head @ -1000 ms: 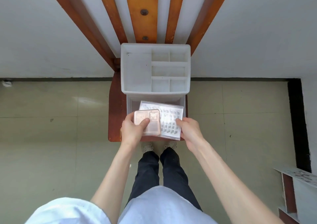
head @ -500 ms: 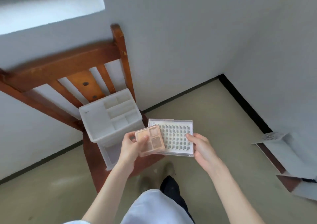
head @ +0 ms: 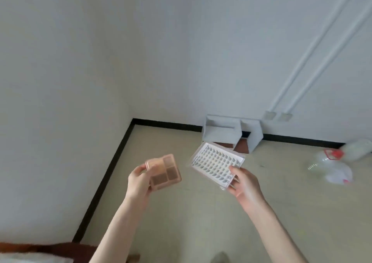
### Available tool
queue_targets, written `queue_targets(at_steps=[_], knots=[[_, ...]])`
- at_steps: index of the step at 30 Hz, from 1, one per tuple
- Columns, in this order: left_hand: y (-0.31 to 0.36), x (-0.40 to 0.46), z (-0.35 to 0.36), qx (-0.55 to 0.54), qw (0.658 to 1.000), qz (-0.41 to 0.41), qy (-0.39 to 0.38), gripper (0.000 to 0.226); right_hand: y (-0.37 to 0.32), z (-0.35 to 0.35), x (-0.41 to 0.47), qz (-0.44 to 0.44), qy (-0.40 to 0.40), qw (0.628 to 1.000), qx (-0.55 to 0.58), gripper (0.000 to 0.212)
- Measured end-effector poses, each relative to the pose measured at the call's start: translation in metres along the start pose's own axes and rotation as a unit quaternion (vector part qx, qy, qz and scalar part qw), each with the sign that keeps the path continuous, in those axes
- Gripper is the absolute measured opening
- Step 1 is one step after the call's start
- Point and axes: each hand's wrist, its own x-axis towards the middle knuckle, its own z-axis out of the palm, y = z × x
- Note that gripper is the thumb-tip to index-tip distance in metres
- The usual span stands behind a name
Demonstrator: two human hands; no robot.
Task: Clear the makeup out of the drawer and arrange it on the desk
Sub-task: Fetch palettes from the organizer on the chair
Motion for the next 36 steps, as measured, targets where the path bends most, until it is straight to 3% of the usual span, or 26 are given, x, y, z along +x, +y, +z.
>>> queue_targets(at_steps=[3, 9, 19, 29, 32, 36], knots=[[0.002, -0.001, 0.093, 0.032, 0.997, 0.010, -0.066, 0.007, -0.041, -0.066, 0.018, -0.011, 0.045, 0.997, 0.059, 0.007], [-0.026, -0.017, 0.278, 0.093, 0.973, -0.022, -0.211, 0.009, -0.110, -0.216, 0.026, -0.068, 0.123, 0.977, 0.158, 0.010], [-0.089, -0.051, 0.542, 0.214, 0.873, -0.028, -0.438, 0.024, -0.161, -0.418, 0.023, -0.146, 0.250, 0.895, 0.341, 0.016], [-0.165, -0.088, 0.802, 0.276, 0.813, -0.101, -0.503, 0.018, -0.251, -0.598, 0.072, -0.185, 0.367, 0.809, 0.420, 0.018], [-0.188, -0.121, 0.885, 0.296, 0.784, -0.094, -0.538, 0.007, -0.272, -0.652, 0.069, -0.198, 0.415, 0.776, 0.432, 0.018], [-0.230, -0.178, 0.973, 0.334, 0.724, -0.100, -0.595, 0.010, -0.283, -0.726, 0.053, -0.216, 0.464, 0.711, 0.482, 0.011]])
